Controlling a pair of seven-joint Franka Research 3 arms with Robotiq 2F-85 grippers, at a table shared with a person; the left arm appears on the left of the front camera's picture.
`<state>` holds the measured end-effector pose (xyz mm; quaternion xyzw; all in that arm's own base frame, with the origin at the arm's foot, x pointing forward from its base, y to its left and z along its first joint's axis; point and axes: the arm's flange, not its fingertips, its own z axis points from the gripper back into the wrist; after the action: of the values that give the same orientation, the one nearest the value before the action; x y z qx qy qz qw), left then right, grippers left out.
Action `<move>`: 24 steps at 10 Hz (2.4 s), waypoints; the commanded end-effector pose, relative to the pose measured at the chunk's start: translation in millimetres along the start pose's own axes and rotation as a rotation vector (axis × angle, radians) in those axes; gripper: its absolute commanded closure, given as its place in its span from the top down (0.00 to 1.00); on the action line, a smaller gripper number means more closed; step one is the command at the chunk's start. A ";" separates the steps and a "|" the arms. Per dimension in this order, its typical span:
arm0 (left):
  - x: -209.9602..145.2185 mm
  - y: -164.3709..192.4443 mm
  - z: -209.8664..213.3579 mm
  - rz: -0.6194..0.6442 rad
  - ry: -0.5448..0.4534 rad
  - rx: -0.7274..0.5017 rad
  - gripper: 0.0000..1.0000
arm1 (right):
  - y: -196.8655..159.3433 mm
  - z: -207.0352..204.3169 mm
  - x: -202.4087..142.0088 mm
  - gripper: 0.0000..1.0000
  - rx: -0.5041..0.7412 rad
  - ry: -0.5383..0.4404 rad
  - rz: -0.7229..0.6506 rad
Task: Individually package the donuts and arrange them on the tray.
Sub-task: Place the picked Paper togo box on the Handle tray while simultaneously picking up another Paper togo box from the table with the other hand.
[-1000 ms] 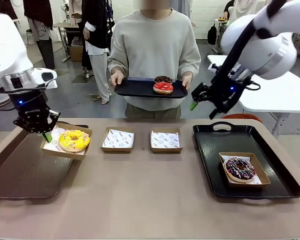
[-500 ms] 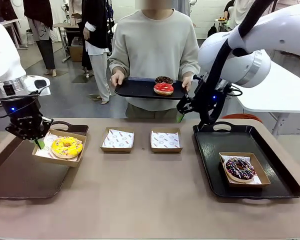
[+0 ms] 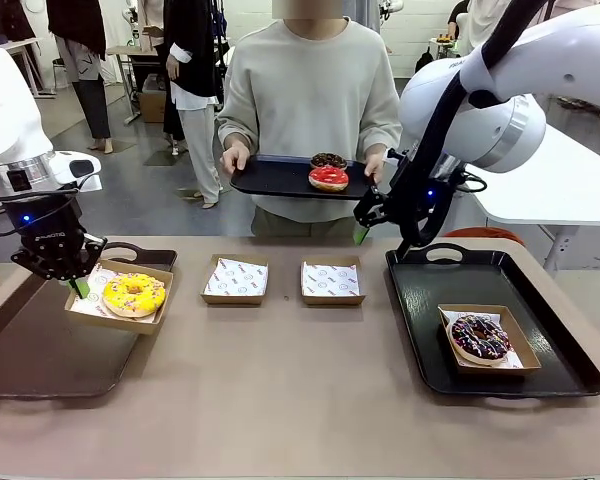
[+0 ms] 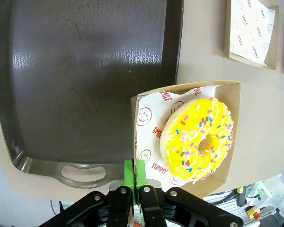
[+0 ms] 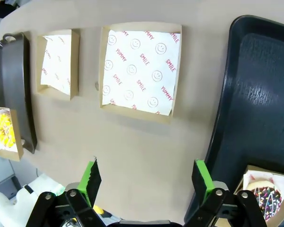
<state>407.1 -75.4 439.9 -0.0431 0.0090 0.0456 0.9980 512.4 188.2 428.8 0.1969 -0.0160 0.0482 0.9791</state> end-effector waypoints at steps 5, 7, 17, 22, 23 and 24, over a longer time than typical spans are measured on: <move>-2.7 11.1 3.0 -0.016 0.024 -0.049 0.01 | 9.4 -6.4 4.4 1.00 -0.065 -0.012 0.012; -20.2 38.3 8.4 -0.043 0.025 -0.106 0.01 | 30.5 -23.6 17.6 1.00 -0.201 0.003 0.044; -47.7 107.9 -19.6 -0.109 0.018 -0.145 0.01 | 15.7 -120.6 59.3 1.00 -0.335 -0.013 -0.054; -36.6 109.3 -32.1 -0.094 0.036 -0.135 0.01 | 18.5 -123.8 58.3 1.00 -0.347 -0.029 -0.031; -33.2 108.8 -36.1 -0.097 0.043 -0.127 0.01 | 18.8 -123.7 57.8 1.00 -0.342 -0.027 -0.030; -30.4 105.4 -40.6 -0.091 0.043 -0.108 0.01 | 18.7 -123.4 57.6 1.00 -0.341 -0.028 -0.028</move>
<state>363.4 22.5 397.9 -0.1104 0.0323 0.0064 0.9933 570.7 258.4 327.8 0.0455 -0.0182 0.0363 0.9981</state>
